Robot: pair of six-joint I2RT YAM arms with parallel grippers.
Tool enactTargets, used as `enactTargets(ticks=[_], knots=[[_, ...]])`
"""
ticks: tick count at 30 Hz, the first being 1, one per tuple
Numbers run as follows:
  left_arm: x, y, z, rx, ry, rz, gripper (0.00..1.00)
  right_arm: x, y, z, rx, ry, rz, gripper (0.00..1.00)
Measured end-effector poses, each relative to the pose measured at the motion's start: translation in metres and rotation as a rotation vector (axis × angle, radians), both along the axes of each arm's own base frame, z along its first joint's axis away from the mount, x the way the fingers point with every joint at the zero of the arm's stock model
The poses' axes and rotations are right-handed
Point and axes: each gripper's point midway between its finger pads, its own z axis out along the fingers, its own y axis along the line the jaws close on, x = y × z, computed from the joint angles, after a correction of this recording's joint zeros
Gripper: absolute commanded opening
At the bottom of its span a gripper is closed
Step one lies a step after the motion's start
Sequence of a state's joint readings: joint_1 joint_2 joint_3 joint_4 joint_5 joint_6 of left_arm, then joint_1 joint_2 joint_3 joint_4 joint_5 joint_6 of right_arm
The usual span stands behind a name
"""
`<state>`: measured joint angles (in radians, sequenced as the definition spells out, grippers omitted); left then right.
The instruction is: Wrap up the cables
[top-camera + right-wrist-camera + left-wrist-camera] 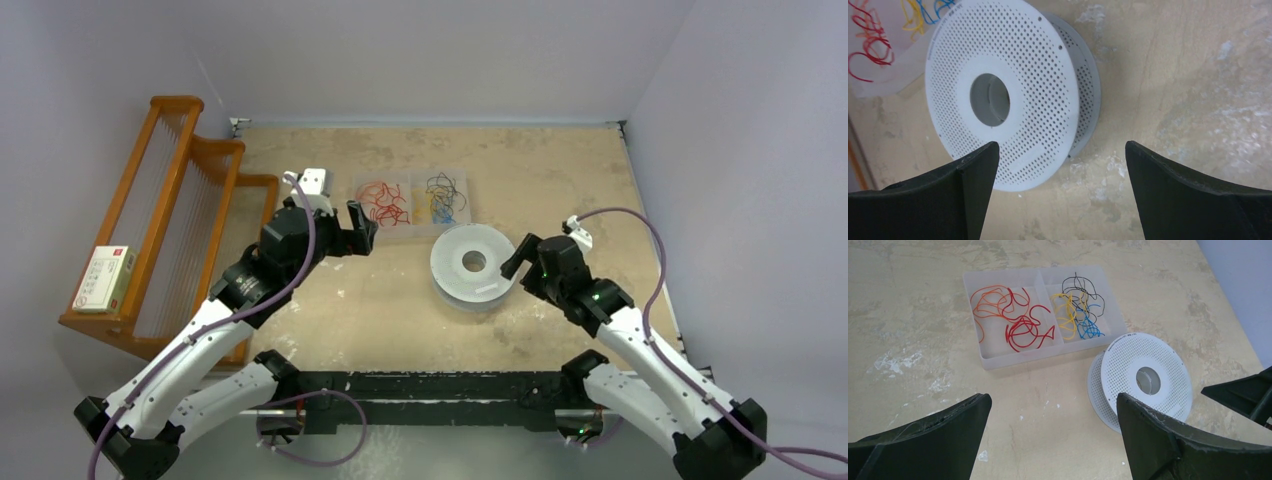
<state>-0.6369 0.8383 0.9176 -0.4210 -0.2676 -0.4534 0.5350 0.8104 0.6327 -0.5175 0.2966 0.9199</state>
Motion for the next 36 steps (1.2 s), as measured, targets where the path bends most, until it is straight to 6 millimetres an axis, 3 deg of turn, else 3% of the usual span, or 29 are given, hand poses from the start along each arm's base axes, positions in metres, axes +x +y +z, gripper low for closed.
enactTargets(ticks=[8, 14, 24, 36], knots=[[-0.002, 0.001, -0.002, 0.005, 0.008, -0.002, 0.99, 0.024, -0.002, -0.011, 0.152, -0.081, -0.032, 0.96], [-0.003, 0.002, -0.004, 0.008, 0.011, -0.002, 0.99, 0.032, 0.016, -0.012, 0.250, -0.123, 0.037, 0.95], [-0.003, 0.002, -0.006, 0.010, 0.014, -0.002, 0.99, 0.039, 0.016, -0.031, 0.319, -0.123, 0.047, 0.91], [-0.003, 0.002, -0.007, 0.012, 0.016, -0.002, 0.99, 0.040, 0.021, -0.041, 0.434, -0.163, 0.066, 0.73]])
